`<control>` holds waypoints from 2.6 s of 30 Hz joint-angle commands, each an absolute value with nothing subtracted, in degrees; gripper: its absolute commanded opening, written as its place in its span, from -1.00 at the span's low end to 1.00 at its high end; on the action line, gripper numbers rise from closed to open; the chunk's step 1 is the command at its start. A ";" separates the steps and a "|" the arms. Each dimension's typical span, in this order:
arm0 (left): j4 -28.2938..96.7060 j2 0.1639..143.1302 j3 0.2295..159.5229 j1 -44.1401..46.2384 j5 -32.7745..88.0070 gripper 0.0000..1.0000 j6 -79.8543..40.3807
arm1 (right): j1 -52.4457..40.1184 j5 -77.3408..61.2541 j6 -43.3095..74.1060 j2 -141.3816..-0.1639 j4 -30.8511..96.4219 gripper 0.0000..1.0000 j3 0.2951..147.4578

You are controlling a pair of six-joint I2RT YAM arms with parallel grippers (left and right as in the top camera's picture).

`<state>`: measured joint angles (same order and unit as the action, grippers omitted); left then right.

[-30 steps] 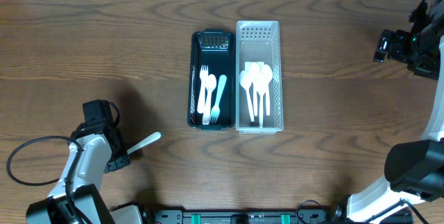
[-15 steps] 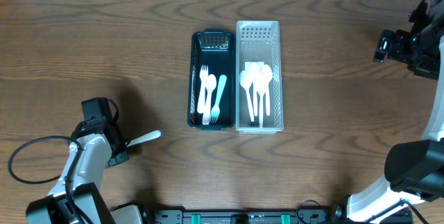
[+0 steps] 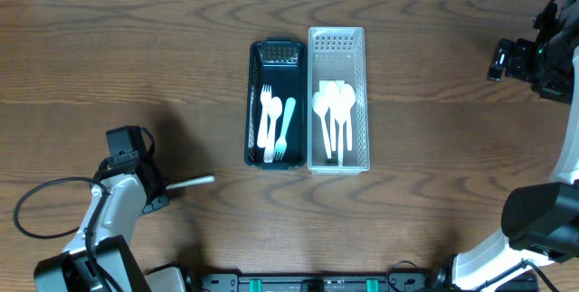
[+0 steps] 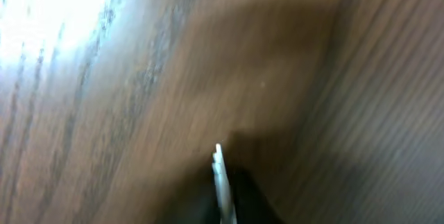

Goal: Pack container
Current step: 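Close the left gripper on the white fork handle and lift, then carry the white fork into the dark green tray and release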

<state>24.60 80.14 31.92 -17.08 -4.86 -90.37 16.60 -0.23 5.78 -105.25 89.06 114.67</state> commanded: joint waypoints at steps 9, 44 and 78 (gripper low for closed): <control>25.12 83.13 31.00 -16.91 -1.06 -0.88 -88.29 | 16.47 -0.45 5.26 -105.45 89.17 0.98 114.52; 35.59 83.09 44.01 -16.88 4.69 -0.88 -53.49 | 16.47 -0.45 5.28 -105.45 87.81 0.98 114.52; 45.98 104.18 91.42 27.38 3.55 -0.88 -17.39 | 16.47 -0.45 5.26 -105.45 86.56 0.98 114.52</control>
